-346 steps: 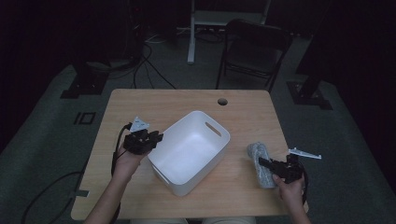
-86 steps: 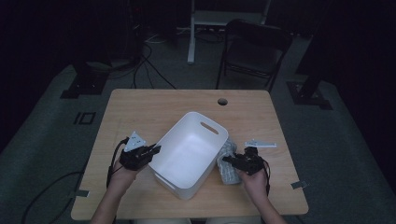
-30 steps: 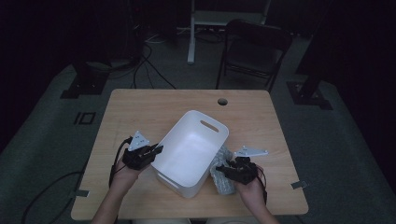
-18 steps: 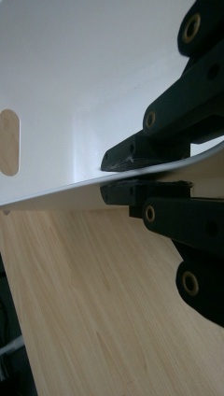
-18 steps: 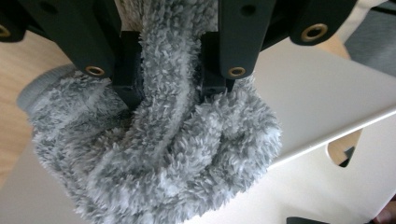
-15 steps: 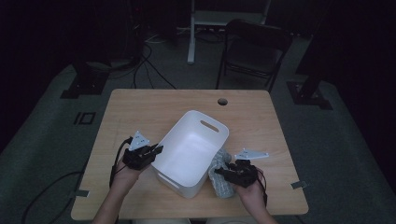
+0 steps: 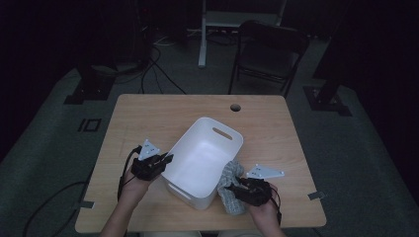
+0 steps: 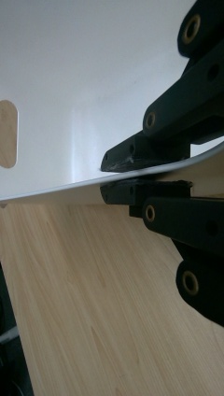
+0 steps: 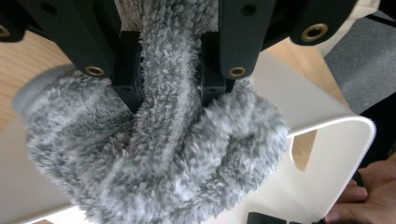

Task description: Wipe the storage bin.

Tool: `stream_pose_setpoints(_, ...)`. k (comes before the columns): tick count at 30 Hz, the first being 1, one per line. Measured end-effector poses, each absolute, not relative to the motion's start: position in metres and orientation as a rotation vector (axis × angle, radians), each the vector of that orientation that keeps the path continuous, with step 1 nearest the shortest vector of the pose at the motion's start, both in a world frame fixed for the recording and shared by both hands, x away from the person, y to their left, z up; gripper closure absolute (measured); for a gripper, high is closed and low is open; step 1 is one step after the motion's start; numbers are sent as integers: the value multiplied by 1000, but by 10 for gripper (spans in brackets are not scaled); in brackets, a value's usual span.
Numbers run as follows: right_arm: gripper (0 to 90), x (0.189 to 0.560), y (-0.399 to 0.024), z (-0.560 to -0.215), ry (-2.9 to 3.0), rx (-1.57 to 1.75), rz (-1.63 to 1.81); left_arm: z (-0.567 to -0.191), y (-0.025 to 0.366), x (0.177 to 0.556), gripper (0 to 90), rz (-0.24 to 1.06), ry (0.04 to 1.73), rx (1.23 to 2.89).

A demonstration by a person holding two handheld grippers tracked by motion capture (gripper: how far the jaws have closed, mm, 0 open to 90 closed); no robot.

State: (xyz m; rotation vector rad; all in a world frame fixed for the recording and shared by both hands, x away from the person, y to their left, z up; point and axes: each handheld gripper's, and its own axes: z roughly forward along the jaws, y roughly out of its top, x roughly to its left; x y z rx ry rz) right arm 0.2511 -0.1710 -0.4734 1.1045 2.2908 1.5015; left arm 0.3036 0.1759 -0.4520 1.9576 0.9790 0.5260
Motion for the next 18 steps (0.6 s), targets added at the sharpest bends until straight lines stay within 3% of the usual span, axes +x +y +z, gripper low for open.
stream_pose_setpoints(8, 685, 216, -155, -472, 2256, 1022, 1597, -452, 176, 303, 833, 520, 988, 1950)
stream_pose_setpoints(14, 685, 222, -147, -491, 2321, 1057, 1505, -453, 175, 302, 833, 530, 992, 1947)
stream_pose_setpoints(18, 684, 210, -147, -482, 2333, 1041, 1562, -453, 176, 302, 833, 525, 989, 1947)
